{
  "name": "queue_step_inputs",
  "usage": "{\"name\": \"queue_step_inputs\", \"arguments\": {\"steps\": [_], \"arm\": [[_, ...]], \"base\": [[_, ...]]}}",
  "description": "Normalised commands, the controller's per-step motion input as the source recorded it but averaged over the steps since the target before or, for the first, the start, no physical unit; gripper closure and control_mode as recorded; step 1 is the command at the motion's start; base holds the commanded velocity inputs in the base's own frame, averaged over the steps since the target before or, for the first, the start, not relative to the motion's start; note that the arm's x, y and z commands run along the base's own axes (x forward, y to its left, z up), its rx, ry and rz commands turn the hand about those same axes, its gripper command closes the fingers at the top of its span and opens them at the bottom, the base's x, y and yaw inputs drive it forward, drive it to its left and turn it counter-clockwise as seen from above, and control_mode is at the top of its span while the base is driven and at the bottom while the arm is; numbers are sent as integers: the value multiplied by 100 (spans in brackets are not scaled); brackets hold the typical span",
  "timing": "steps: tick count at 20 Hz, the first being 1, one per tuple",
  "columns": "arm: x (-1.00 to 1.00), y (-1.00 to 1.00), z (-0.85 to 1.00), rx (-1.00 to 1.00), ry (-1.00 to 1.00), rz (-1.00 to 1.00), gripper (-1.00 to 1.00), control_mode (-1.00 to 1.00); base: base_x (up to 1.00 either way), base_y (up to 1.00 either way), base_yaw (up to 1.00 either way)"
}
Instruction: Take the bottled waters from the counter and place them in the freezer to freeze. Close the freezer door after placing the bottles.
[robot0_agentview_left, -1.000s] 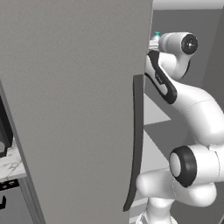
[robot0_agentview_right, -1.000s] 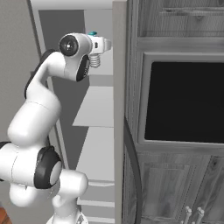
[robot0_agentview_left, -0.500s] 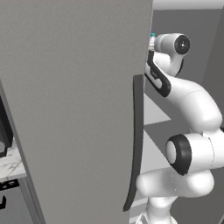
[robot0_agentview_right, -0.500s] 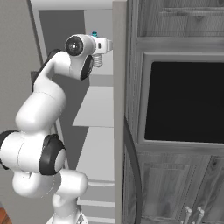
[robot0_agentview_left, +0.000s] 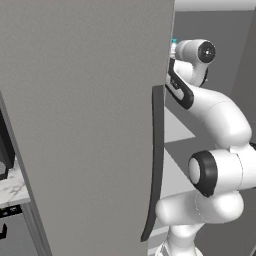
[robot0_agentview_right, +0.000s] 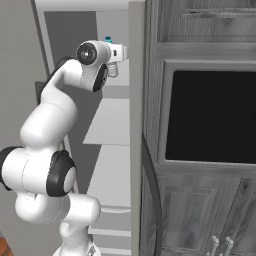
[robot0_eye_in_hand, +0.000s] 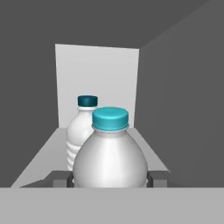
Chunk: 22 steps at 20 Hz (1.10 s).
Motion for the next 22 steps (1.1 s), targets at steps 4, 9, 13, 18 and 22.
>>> {"name": "queue_step_inputs", "arguments": {"steps": [4,9,13,18,22], "arm": [[13,0,-24,-4,-4,0,100,-100],[15,0,-29,-7,-9,1,100,-100],[28,0,-11,-2,-4,1,100,-100],[33,-1,-8,0,2,0,100,-100],[16,0,-7,0,5,0,100,-100]], "base": [[0,0,0],[0,0,0],[0,0,0],[0,0,0],[0,0,0]]}}
